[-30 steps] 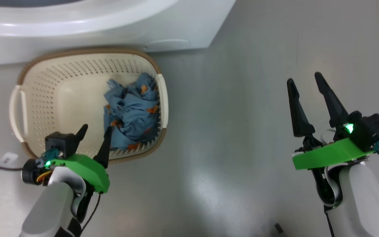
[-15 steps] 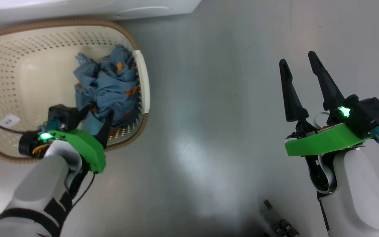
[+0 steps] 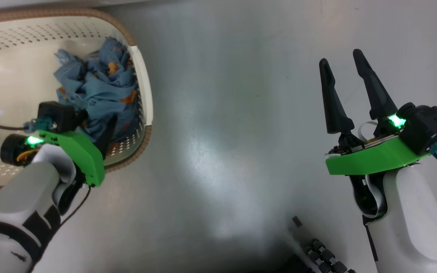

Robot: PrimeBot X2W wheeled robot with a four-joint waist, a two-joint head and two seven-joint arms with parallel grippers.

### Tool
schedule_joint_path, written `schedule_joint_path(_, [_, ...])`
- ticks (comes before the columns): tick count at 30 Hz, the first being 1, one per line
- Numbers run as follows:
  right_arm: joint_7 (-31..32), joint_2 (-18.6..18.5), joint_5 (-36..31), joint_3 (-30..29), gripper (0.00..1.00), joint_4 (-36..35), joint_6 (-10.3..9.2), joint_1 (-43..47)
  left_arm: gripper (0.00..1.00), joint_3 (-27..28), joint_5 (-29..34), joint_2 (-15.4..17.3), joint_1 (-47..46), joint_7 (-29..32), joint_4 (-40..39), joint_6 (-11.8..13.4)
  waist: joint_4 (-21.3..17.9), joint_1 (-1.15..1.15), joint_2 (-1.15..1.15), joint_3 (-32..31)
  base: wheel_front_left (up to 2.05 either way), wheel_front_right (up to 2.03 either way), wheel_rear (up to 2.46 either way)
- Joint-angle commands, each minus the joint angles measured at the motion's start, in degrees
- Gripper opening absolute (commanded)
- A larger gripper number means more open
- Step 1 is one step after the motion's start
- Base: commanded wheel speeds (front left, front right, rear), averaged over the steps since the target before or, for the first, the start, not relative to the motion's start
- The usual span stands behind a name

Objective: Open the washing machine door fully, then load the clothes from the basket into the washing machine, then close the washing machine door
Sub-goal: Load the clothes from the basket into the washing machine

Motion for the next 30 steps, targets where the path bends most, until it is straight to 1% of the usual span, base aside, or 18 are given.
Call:
schedule_joint_path(1, [-0.27, 0.46, 0.32, 1.18, 1.00, -1.50, 0.09, 0.50, 1.00, -0.30, -1.40, 2.33, -0.75, 0.09, -0.71, -0.09, -0.67, 0.00, 0.00, 0.75, 0.00, 0.00, 0.00])
schedule_joint_path(5, [-0.27, 0.46, 0.61, 1.41, 1.00, -1.92, 0.09, 0.49, 1.00, -5.00, -5.63, 3.40, -2.57, 0.10, -1.03, -0.09, -1.20, 0.00, 0.00, 1.32, 0.00, 0.00, 0.00])
schedule_joint_path(6, [-0.27, 0.46, 0.61, 1.39, 1.00, -2.09, 0.09, 0.62, 0.61, -7.05, -7.44, 3.64, -3.34, 0.05, -0.78, -0.09, -1.36, 0.00, 0.00, 1.38, 0.00, 0.00, 0.00])
schedule_joint_path(7, [-0.27, 0.46, 0.55, 1.34, 1.00, -2.18, 0.09, 0.73, 0.35, -7.94, -8.28, 3.70, -3.66, 0.02, -0.69, -0.09, -1.39, 0.00, 0.00, 1.34, 0.00, 0.00, 0.00])
schedule_joint_path(9, [-0.27, 0.46, 0.41, 1.13, 1.00, -2.33, 0.09, 0.98, 0.00, -9.26, -9.68, 3.56, -4.25, -0.17, -0.50, -0.09, -1.32, 0.00, 0.00, 1.12, 0.00, 0.00, 0.00])
schedule_joint_path(14, [-0.27, 0.46, -0.02, 0.35, 1.00, -2.01, 0.09, 1.32, 0.00, -10.96, -12.59, 2.80, -4.34, -1.07, -0.27, -0.09, -0.59, 0.00, 0.00, -0.56, 0.00, 0.00, 0.00])
schedule_joint_path(19, [-0.27, 0.46, -0.61, 0.27, 1.00, -1.30, 0.09, 1.57, 0.00, -11.07, -15.16, 2.28, -3.34, -1.88, 0.40, -0.09, 0.47, 0.00, 0.00, -3.95, 0.00, 0.00, 0.00])
schedule_joint_path(23, [-0.27, 0.46, -1.23, 0.14, 1.00, -0.45, 0.09, 1.65, 0.00, -6.87, -14.20, 2.99, -2.13, -1.96, -0.78, -0.09, 1.54, 0.00, 0.00, -7.43, 0.00, 0.00, 0.00])
schedule_joint_path(30, [-0.27, 0.37, -1.85, 0.36, 1.00, 1.44, 0.09, 3.27, 0.00, 3.68, -9.11, 3.23, 4.32, -1.97, -2.44, -0.09, 3.76, 0.00, 0.00, -15.04, 0.00, 0.00, 0.00])
